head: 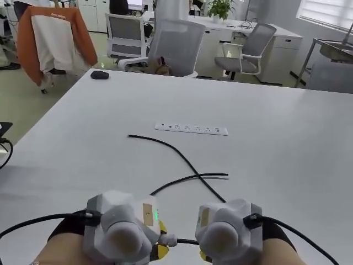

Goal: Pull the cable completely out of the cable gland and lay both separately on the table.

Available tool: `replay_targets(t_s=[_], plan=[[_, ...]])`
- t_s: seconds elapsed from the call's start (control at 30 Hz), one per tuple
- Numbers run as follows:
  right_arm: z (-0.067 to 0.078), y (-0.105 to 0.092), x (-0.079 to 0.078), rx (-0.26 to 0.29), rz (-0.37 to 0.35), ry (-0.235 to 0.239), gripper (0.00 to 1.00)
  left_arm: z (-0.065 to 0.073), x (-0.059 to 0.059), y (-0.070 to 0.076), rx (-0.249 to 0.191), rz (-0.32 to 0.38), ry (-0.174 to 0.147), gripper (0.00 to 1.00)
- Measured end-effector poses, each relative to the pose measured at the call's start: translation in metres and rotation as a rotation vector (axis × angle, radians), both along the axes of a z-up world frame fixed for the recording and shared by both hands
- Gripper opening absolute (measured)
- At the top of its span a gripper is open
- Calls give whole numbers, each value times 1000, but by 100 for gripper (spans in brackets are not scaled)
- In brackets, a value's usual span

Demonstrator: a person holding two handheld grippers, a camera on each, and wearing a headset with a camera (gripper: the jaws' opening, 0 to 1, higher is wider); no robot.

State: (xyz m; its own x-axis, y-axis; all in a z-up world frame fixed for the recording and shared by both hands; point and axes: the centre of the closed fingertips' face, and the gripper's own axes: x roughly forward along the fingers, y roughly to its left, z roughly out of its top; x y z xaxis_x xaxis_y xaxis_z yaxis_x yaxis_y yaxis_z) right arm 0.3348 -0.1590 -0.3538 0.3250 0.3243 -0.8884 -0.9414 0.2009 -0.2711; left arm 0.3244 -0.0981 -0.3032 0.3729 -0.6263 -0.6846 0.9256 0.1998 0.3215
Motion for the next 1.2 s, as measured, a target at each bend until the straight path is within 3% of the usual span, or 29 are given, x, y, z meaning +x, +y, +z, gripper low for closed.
replay_targets(t_s=[0.3,0.53,0.6,0.67,0.73,0.97,1.1,1.2], plan=[[1,-10,3,-13,-69,5,0,-1,6,4,-1,25,-4,17],[-3,-23,3,-58,-131,25,1,-1,6,3,-1,22,0,17],[-5,-22,0,-63,-111,39,3,-2,6,5,7,21,-5,17],[-6,-18,-3,-54,-104,44,15,-2,5,5,7,20,-2,17],[-2,-12,-1,-43,-73,18,19,-2,4,4,10,15,-4,17],[16,32,-14,115,66,2,18,-1,1,1,7,-8,-7,17],[15,36,-14,106,103,-13,15,-3,1,0,11,-24,-6,17],[12,36,-16,103,116,-2,14,0,1,-4,-17,-35,-6,17]])
